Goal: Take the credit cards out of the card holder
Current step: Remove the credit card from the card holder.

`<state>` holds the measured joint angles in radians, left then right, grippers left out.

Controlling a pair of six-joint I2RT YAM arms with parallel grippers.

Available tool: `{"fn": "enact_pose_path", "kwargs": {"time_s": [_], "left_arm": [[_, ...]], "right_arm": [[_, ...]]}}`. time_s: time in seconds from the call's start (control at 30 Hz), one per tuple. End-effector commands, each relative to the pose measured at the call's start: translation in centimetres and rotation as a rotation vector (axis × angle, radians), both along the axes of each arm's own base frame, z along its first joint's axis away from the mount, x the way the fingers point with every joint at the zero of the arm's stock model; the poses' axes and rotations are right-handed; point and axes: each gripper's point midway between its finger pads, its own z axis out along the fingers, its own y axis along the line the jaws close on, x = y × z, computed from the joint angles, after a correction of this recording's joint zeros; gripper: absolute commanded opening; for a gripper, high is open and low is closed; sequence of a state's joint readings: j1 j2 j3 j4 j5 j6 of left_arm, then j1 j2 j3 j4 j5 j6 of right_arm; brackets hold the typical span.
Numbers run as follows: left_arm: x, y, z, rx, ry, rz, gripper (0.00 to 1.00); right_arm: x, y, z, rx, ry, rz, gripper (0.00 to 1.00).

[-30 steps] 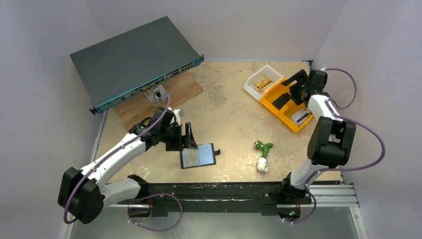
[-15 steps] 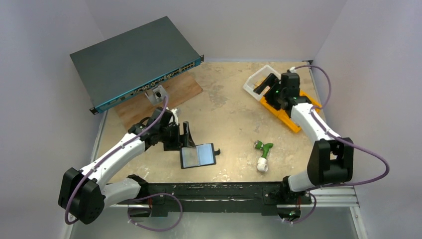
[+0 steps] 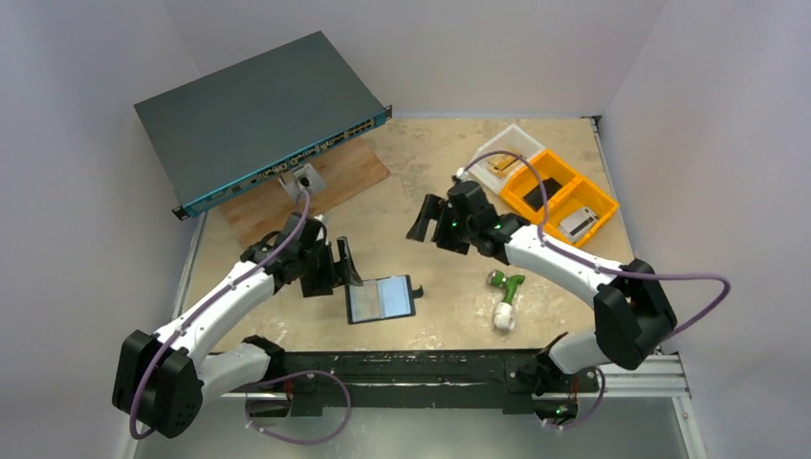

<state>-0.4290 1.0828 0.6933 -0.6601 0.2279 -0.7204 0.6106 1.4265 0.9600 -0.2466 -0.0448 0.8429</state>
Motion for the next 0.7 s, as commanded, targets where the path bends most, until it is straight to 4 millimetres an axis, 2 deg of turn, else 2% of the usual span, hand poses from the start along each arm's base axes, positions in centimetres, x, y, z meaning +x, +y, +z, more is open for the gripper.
{"fn": "enact_pose_path", "kwargs": {"time_s": [0.0, 0.17, 0.23, 0.4, 0.67], "left_arm": [[0.0, 0.6, -0.4, -0.004, 0.009, 0.071, 0.78], [-0.3, 0.3, -1.3, -0.018, 0.029, 0.065, 0.73], [-0.4, -0.3, -1.4, -0.051, 0.033, 0.043, 0.66], [-0.5, -1.8, -1.9, -0.118, 0.058, -0.004, 0.5], [-0.4, -2.5, -3.0, -0.102, 0.086, -0.019, 0.34]], "right_arm": [[-2.8, 4.6, -1.0, -0.006, 0.02, 0.1, 0.85], [-5.6, 8.1, -2.6, -0.034, 0.049, 0.215, 0.81], [-6.4, 9.0, -3.2, -0.037, 0.059, 0.247, 0.79], [-7.0, 9.7, -3.8, -0.016, 0.072, 0.275, 0.74], [-7.2, 9.9, -4.3, -0.018, 0.08, 0.29, 0.73]]}}
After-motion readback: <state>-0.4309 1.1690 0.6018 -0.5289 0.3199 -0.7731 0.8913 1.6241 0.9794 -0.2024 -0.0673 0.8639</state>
